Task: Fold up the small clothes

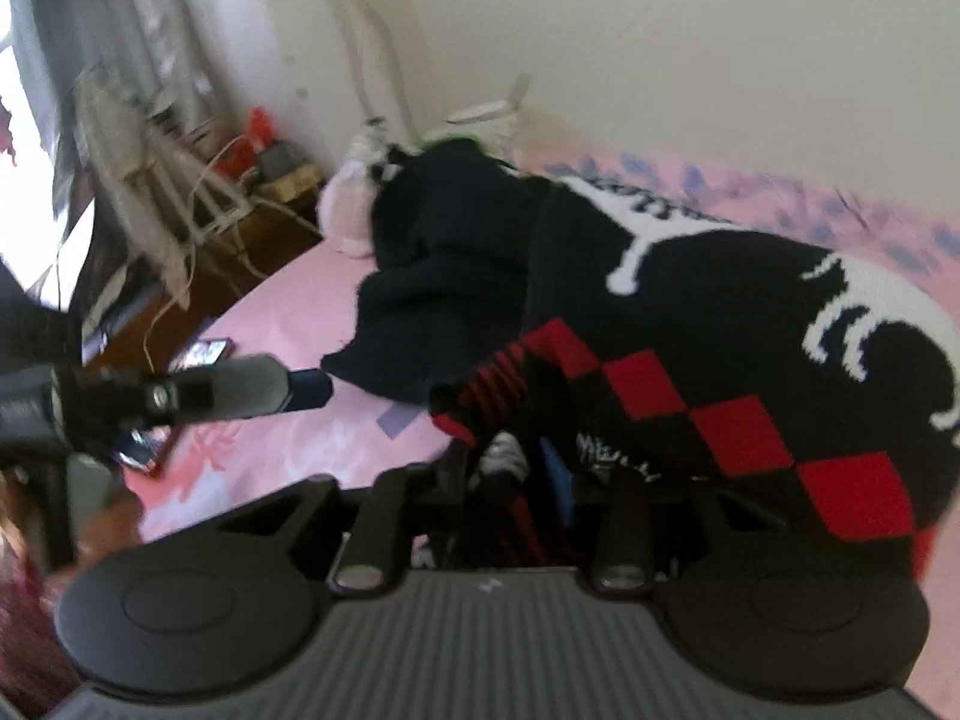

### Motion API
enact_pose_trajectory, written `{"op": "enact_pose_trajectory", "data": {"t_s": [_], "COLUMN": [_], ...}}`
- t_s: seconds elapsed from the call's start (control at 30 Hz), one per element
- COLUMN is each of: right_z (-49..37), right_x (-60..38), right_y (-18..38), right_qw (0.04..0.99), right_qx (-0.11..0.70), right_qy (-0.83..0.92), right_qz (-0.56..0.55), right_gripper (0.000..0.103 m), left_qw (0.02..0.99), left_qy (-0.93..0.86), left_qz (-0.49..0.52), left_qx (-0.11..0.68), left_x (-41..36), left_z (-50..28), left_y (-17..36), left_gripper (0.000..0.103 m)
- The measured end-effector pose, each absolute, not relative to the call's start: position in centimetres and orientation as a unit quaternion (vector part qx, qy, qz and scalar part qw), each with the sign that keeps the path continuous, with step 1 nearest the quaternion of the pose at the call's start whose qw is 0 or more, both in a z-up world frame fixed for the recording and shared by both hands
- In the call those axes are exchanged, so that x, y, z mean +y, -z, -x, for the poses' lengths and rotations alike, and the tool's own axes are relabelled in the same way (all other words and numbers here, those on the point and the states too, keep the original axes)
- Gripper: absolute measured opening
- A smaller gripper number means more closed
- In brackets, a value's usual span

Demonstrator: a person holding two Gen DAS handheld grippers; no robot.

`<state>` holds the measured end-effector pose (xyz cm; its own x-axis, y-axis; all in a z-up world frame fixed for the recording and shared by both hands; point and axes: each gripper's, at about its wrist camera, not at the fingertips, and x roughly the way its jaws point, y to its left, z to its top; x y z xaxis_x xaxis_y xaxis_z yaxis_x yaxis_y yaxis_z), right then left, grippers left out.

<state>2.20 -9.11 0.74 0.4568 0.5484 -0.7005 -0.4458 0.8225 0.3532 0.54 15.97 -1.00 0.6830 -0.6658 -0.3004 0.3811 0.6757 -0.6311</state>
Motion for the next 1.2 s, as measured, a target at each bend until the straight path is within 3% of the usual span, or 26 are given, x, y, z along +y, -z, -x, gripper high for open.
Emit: {"op": "enact_pose_trajectory", "data": {"t_s": [0.07,0.1,0.3,0.43,0.5,0.57,0.63,0.8,0.87,1.07,1.17,1.2], "right_z": [-2.0,-1.8,1.2,1.2,-0.2,-2.1,-4.3,-9.6,-9.6,-8.4,-7.4,-7.0], "right_x": [-9.3,-10.0,-15.4,-18.7,-19.5,-18.9,-18.1,-14.5,-12.3,-11.7,-12.1,-12.5], "right_y": [-1.1,-1.5,-6.6,-9.2,-9.1,-8.0,-6.5,-0.7,1.3,1.2,0.7,0.3], "right_qw": [0.843,0.837,0.855,0.890,0.899,0.901,0.896,0.863,0.870,0.885,0.901,0.908], "right_qx": [0.426,0.422,0.363,0.314,0.315,0.330,0.353,0.448,0.437,0.414,0.381,0.366], "right_qy": [-0.320,-0.337,-0.356,-0.315,-0.286,-0.266,-0.258,-0.235,-0.226,-0.204,-0.200,-0.201], "right_qz": [-0.077,-0.094,-0.104,-0.096,-0.102,-0.088,-0.072,-0.019,0.045,0.060,0.054,0.044], "right_gripper": [0.064,0.066,0.055,0.054,0.048,0.039,0.037,0.039,0.045,0.046,0.056,0.061], "left_qw": [0.874,0.873,0.871,0.875,0.887,0.898,0.893,0.886,0.889,0.886,0.894,0.898], "left_qy": [0.306,0.312,0.351,0.368,0.353,0.330,0.323,0.294,0.273,0.264,0.247,0.240], "left_qz": [0.271,0.269,0.255,0.218,0.186,0.148,0.129,0.129,0.127,0.137,0.125,0.126], "left_qx": [0.262,0.261,0.231,0.227,0.234,0.250,0.286,0.334,0.346,0.356,0.353,0.347], "left_x": [15.4,15.2,13.2,11.2,9.5,8.0,6.9,8.3,9.0,9.6,9.4,9.4], "left_z": [-0.7,-0.6,0.0,0.3,0.4,0.0,-0.9,-1.1,-1.1,-1.3,-1.1,-0.8], "left_y": [0.9,1.0,-0.6,-1.3,-1.4,-1.0,-0.1,1.7,2.3,2.9,2.1,1.8], "left_gripper": [0.069,0.070,0.076,0.076,0.075,0.058,0.016,0.011,0.008,0.010,0.035,0.055]}}
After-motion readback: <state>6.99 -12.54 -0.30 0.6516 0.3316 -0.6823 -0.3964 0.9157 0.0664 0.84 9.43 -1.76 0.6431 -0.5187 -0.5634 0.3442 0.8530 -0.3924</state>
